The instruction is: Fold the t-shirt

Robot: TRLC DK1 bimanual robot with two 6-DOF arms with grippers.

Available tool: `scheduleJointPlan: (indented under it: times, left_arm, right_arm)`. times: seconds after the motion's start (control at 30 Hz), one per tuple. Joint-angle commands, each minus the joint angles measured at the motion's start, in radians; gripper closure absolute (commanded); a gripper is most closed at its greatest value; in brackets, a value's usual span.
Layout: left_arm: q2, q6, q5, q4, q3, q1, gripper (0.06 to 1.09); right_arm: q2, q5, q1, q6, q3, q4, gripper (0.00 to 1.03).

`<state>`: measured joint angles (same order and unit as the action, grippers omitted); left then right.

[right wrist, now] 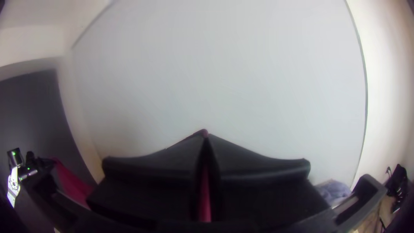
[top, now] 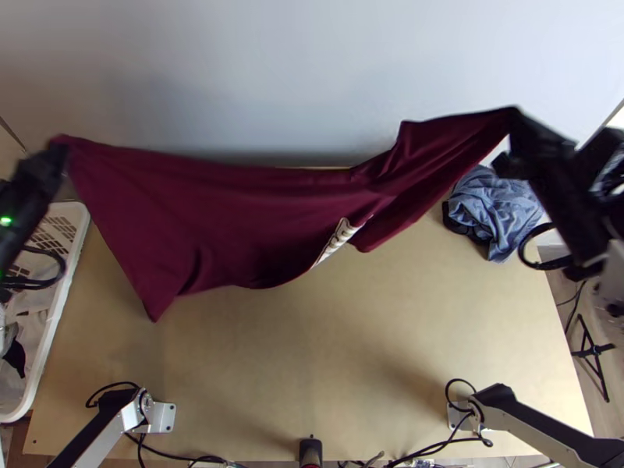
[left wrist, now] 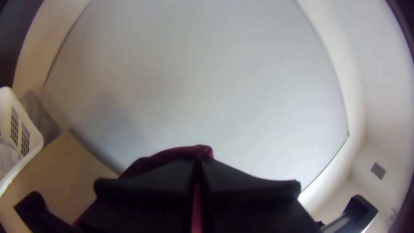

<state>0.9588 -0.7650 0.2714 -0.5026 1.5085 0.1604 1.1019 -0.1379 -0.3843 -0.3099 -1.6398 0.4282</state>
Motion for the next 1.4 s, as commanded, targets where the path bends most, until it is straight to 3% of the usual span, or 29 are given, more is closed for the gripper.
scheduleJointPlan:
  times: [0.0, 0.37, 0.47, 0.6, 0.83, 1.03, 1.37]
  left_arm:
    - [-0.005, -0.079, -0.015, 0.029, 0.171, 0.028, 1.05]
    - [-0.065, -0.158, -0.024, 0.081, 0.341, 0.186, 1.05]
    - [-0.103, -0.149, -0.024, 0.116, 0.343, 0.208, 1.05]
    - [-0.134, -0.125, -0.024, 0.131, 0.357, 0.222, 1.05]
    - [-0.232, -0.057, -0.012, 0.133, 0.314, 0.217, 1.05]
    - [-0.298, -0.057, -0.009, 0.113, 0.303, 0.226, 1.05]
    - [-0.342, -0.053, -0.006, 0.076, 0.323, 0.245, 1.05]
  right_arm:
    - [0.016, 0.009, -0.024, -0.052, -0.196, 0.001, 1.0]
    - [0.035, -0.011, 0.005, -0.014, -0.569, 0.009, 1.0]
    - [0.038, -0.012, 0.013, 0.063, -0.641, 0.007, 1.0]
    - [0.007, -0.012, 0.018, 0.14, -0.654, -0.012, 1.0]
    - [-0.083, -0.011, 0.065, 0.181, -0.644, -0.009, 1.0]
    - [-0.131, 0.006, 0.122, 0.2, -0.663, 0.006, 1.0]
    - [-0.132, 0.037, 0.117, 0.224, -0.677, 0.007, 1.0]
